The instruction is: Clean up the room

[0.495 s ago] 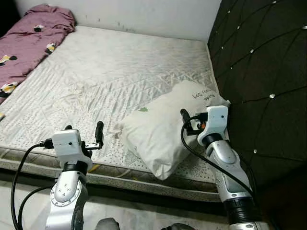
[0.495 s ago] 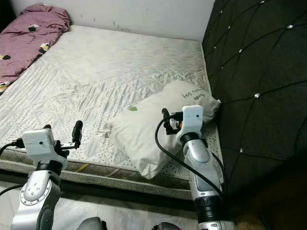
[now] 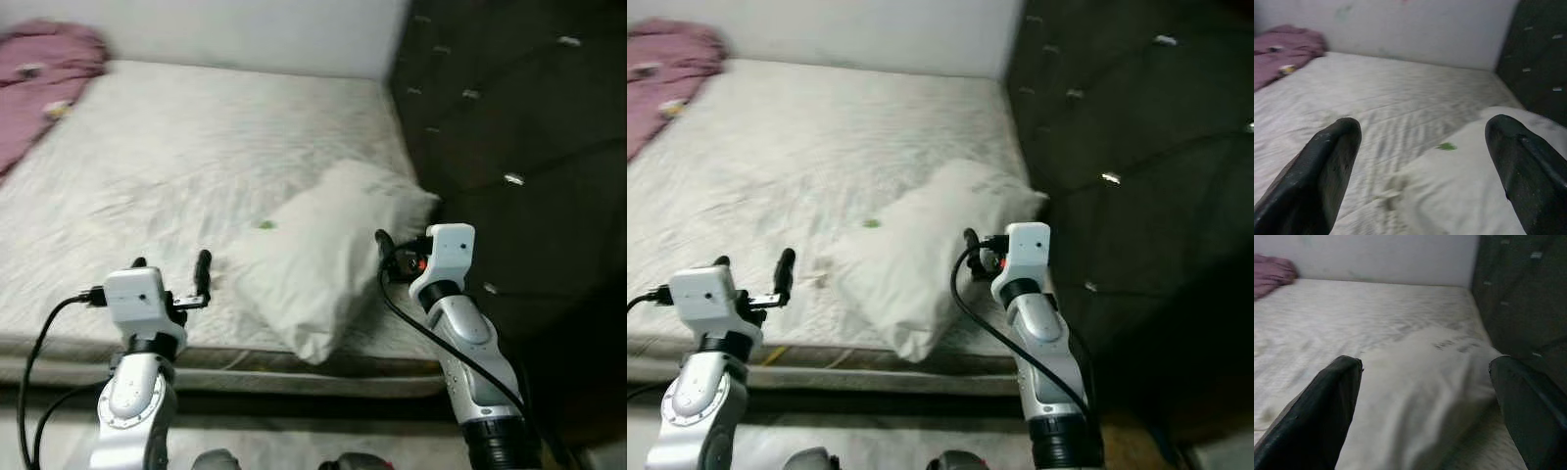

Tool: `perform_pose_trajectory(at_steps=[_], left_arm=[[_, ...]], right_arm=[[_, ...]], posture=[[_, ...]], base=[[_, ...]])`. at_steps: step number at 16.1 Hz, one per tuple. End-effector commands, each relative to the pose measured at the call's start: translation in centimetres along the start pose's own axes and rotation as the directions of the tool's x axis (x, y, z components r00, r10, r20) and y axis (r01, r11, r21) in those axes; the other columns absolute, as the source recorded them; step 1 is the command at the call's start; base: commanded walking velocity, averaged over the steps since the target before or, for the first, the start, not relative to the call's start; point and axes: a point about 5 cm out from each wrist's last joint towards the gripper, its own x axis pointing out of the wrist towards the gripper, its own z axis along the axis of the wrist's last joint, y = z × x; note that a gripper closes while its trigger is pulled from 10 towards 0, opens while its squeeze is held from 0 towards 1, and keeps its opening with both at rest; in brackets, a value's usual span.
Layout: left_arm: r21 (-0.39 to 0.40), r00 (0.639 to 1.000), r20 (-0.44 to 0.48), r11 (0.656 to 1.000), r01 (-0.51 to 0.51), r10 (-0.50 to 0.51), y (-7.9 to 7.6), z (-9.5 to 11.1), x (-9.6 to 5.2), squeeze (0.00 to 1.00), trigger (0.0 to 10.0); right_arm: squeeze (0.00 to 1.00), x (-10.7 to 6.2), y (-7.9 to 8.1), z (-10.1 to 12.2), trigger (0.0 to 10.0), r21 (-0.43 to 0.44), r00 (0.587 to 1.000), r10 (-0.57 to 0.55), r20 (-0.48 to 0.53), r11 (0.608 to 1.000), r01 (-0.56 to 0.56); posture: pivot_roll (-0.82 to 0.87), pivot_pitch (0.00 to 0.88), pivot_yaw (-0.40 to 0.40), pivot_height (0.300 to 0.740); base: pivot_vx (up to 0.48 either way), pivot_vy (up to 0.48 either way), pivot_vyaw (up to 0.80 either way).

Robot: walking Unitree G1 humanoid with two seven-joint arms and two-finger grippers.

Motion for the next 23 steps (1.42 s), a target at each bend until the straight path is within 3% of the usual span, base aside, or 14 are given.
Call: perform_pose_trajectory(at_steps=[1,12,23], left_arm=[[0.001,1.000,0.010,1.000,0.019,-0.019,-0.14,0.34,-0.05,0.00,10.0],[0.007,1.000,0.010,1.000,0.024,-0.024,-0.08,0.25,-0.09,0.00,10.0],[0.021,1.000,0.001,1.000,0.019,-0.019,-0.16,0.15,0.16,0.00,10.0]], right_arm=[[0.00,0.04,-0.14,0.85,10.0,-0.002,1.000,-0.004,0.026,1.000,0.004],[0.00,0.23,-0.01,0.91,10.0,-0.018,1.000,0.005,0.018,1.000,-0.005],[0.00,0.43,-0.09,0.83,10.0,-0.011,1.000,-0.003,0.014,1.000,0.003]], posture=[[-0.01,0.000,-0.054,0.740],[-0.01,0.000,-0.061,0.740],[-0.01,0.000,-0.058,0.740]], base=[[0.341,0.000,0.00],[0.393,0.000,0.00],[0.000,0.000,-0.15]])
